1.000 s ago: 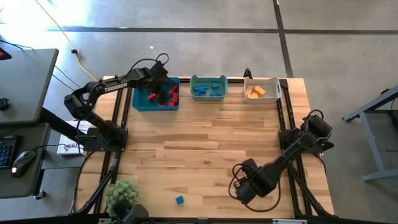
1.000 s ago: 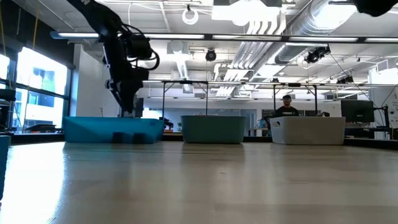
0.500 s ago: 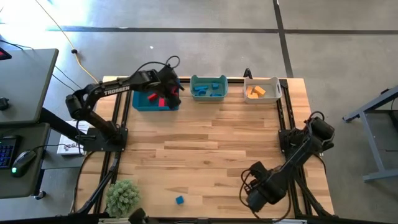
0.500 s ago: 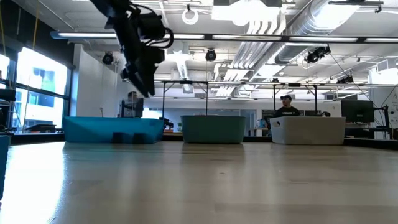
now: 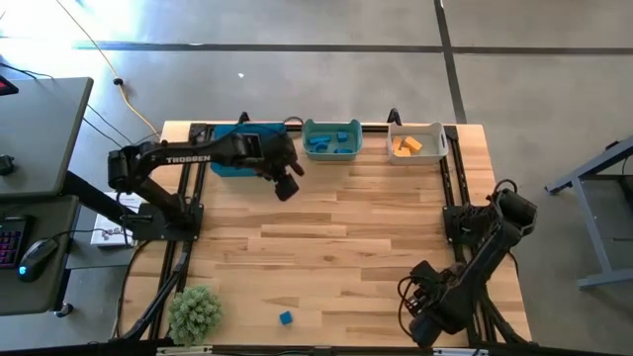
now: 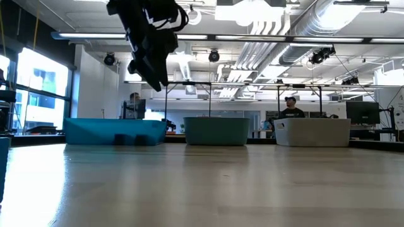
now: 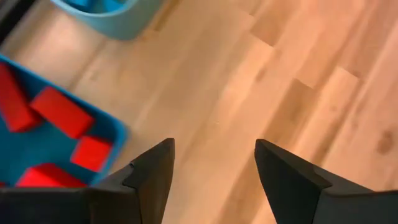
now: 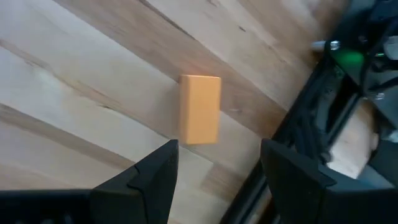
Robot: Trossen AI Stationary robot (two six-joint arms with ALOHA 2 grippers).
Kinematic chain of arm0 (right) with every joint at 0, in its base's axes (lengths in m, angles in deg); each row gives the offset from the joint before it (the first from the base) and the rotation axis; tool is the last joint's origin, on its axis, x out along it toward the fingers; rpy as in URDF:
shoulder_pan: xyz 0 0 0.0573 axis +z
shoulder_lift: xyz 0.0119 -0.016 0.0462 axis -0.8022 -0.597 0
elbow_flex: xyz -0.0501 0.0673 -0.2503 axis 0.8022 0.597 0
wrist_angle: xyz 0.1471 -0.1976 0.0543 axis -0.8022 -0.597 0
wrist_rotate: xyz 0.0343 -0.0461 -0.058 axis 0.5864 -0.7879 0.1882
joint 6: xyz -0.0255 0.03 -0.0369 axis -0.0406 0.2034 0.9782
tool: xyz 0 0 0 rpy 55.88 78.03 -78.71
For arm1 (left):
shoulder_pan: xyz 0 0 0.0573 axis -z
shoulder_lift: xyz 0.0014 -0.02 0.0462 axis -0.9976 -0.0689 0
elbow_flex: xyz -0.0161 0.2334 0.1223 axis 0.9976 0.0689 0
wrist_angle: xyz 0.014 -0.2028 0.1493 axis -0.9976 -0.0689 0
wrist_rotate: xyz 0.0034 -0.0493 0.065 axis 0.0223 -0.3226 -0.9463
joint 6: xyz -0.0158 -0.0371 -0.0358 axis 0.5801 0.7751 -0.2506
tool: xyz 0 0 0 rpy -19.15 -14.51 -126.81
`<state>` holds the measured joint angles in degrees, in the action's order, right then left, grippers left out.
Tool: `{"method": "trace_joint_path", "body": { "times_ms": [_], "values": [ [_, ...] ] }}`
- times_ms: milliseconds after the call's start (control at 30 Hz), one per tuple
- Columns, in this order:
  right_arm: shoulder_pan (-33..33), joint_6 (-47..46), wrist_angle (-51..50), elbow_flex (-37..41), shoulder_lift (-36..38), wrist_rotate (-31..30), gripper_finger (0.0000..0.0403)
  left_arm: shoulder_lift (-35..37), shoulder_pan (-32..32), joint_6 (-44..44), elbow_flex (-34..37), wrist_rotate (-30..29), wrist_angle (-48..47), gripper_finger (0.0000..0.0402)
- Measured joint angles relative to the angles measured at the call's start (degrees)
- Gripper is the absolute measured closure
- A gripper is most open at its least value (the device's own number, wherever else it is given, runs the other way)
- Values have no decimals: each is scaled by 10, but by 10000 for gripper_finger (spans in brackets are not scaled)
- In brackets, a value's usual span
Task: Sort & place blocks by color
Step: Put the yellow block into the gray bin
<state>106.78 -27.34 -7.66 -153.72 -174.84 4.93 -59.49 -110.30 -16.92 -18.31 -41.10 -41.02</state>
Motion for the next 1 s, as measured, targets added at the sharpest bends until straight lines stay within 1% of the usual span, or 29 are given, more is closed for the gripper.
{"method": "trace_joint_path", "body": {
  "times_ms": [200,400,567,767,900,1000],
  "values": [
    [19,0,-46,3,4,4,187,0,49,40,0,0,-1,188],
    [30,-30,-32,60,61,-3,187,0,89,81,0,0,-1,188],
    [30,-48,27,120,134,-1,187,0,122,106,0,0,-1,188],
    [30,-96,104,181,208,0,187,0,153,126,0,0,-1,188],
    [30,-117,164,220,242,-4,184,0,169,140,0,0,-1,188],
    [30,-125,196,242,251,-7,173,0,178,141,0,-1,-1,188]
  ]
}}
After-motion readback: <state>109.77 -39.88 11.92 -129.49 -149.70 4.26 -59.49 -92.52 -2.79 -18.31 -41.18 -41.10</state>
